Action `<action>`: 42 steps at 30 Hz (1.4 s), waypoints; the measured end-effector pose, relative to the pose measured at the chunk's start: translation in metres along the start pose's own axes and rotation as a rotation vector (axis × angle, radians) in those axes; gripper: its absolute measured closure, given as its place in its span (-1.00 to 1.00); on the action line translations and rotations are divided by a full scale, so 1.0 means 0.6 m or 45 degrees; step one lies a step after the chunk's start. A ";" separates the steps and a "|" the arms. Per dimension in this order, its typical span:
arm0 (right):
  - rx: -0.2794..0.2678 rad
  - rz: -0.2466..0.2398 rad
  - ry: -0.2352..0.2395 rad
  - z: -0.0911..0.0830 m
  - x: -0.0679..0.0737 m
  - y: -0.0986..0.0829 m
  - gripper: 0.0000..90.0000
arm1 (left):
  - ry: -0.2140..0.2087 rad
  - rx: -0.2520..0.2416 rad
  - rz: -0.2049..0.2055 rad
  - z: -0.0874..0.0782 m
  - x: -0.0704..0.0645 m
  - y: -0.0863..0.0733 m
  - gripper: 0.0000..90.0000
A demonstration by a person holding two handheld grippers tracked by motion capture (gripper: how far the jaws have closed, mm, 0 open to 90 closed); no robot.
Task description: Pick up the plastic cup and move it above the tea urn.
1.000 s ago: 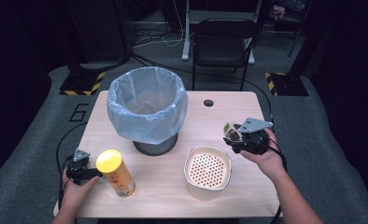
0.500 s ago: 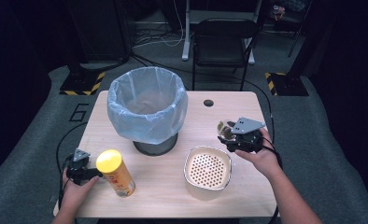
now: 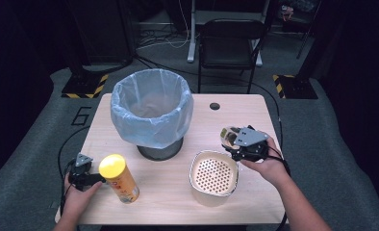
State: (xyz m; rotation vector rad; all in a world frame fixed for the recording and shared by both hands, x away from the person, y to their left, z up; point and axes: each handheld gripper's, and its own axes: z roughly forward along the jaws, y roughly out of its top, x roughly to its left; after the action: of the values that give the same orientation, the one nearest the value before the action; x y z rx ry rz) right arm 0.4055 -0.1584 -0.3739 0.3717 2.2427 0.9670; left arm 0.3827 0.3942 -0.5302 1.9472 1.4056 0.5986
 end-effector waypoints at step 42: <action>0.477 -1.833 -0.565 0.007 0.188 0.021 -0.10 | 0.000 0.000 0.001 0.000 0.000 0.000 -0.76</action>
State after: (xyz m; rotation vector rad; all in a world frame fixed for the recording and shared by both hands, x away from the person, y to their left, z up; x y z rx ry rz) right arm 0.3246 -0.0928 -0.4188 -0.7482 1.6093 -0.2839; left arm 0.3827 0.3942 -0.5302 1.9482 1.4048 0.5989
